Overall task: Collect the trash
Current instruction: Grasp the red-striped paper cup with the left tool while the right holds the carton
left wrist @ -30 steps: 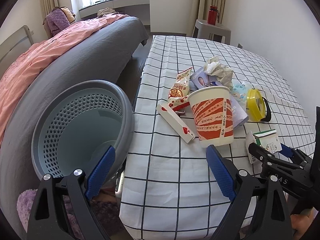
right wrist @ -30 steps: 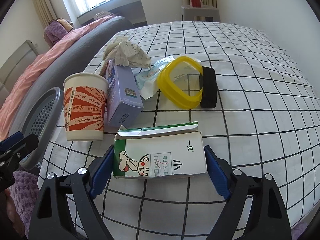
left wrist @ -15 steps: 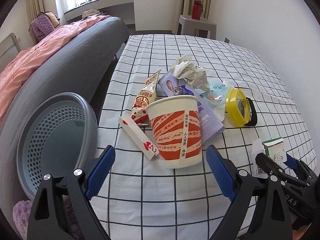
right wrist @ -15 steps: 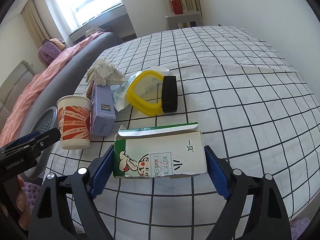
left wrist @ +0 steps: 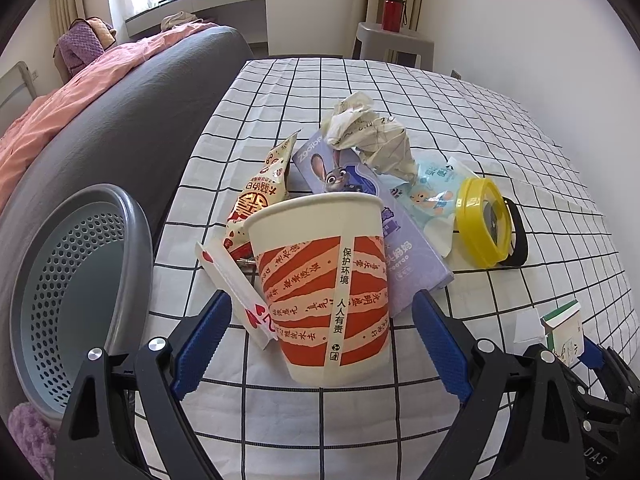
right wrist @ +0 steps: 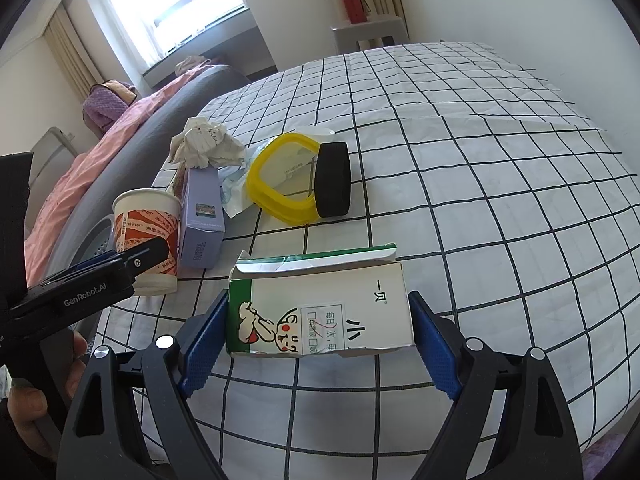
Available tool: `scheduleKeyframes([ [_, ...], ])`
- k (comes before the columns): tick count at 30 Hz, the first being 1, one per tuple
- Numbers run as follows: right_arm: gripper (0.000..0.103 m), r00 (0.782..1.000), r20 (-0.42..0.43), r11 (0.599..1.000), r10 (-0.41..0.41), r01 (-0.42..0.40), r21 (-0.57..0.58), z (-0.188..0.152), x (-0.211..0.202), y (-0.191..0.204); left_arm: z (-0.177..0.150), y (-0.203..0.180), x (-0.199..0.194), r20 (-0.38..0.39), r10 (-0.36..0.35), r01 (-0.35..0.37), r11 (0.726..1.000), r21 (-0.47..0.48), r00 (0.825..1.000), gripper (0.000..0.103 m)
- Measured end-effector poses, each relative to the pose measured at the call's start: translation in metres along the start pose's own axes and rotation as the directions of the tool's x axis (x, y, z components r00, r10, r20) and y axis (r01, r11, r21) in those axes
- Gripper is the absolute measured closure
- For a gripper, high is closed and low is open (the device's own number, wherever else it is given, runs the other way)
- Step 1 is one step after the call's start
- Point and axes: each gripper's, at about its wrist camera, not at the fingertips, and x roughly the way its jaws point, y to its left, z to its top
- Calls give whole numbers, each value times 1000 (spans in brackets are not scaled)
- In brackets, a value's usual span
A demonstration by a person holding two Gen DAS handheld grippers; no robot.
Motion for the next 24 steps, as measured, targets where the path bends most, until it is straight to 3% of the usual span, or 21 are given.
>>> scheduleKeyframes([
  [3, 20, 1000, -2, 1000, 4, -4, -1, 0, 0, 0, 1, -1, -1, 17, -4, 4, 1000, 4, 1000, 18],
  [5, 20, 1000, -2, 1000, 5, -5, -1, -1, 0, 0, 1, -2, -2, 19, -13, 13, 1000, 18, 1000, 38],
  [6, 20, 1000, -1, 1000, 4, -4, -1, 0, 0, 0, 1, -3, -2, 16, -15, 15, 1000, 25, 1000, 41],
  [16, 20, 1000, 10, 1000, -1, 2, -10, -1, -4, 6, -6, 5, -32, 70, -29, 26, 999, 37, 997, 41],
  [24, 20, 1000, 23, 999, 1, 0, -40, 0, -17, 29, -18, 47, -80, 143, 2, -3, 1000, 5, 990, 41],
])
